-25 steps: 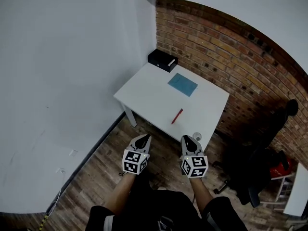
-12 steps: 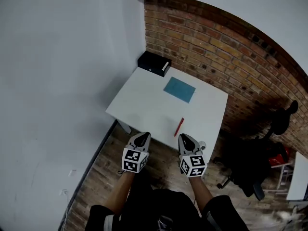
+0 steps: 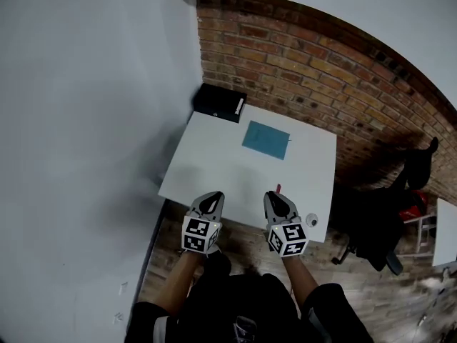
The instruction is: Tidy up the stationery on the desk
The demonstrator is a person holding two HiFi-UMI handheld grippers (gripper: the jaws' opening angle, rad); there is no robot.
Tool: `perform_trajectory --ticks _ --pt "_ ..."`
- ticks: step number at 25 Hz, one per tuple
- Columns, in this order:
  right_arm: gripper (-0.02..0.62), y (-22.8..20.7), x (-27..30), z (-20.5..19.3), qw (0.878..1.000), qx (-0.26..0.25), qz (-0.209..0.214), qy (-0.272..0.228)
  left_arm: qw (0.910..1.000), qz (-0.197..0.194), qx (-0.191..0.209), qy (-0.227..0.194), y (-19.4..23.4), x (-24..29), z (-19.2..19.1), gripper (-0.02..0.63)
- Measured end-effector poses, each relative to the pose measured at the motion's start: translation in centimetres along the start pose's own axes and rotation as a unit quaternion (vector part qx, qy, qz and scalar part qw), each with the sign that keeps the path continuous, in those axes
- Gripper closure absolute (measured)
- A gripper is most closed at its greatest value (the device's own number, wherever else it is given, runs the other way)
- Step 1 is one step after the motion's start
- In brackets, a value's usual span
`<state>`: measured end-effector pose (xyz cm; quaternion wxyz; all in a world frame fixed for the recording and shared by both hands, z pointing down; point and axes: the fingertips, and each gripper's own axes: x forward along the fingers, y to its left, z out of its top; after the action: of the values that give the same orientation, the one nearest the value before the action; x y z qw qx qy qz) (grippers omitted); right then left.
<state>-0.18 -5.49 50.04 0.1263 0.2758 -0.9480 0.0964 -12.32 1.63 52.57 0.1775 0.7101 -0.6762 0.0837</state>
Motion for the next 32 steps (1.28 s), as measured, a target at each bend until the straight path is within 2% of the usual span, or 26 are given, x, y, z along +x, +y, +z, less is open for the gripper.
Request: perform_trajectory --ticks 6,14,22,32 --pt "0.569 0.6 2.7 0.3 1.0 -0.001 -0.027 0.008 0.9995 -0.03 0.007 0.01 3.1 1.4 0.4 0.583" --pt "0.568 -0.7 4.4 0.7 0.999 -0.011 -0.04 0.017 0.9972 -0.072 0.011 0.02 3.2 4.5 0.3 0.583" --pt "0.541 -4.6 7.4 1.5 0.999 -0.024 -0.031 0.024 0.9965 -0.078 0.016 0.022 2.9 8.2 1.3 0.572" --pt "0.517 -11.5 12.8 3.1 0.999 -0.028 -0.007 0.032 0.9963 -0.076 0.009 0.038 3.0 15.7 3.2 0.509"
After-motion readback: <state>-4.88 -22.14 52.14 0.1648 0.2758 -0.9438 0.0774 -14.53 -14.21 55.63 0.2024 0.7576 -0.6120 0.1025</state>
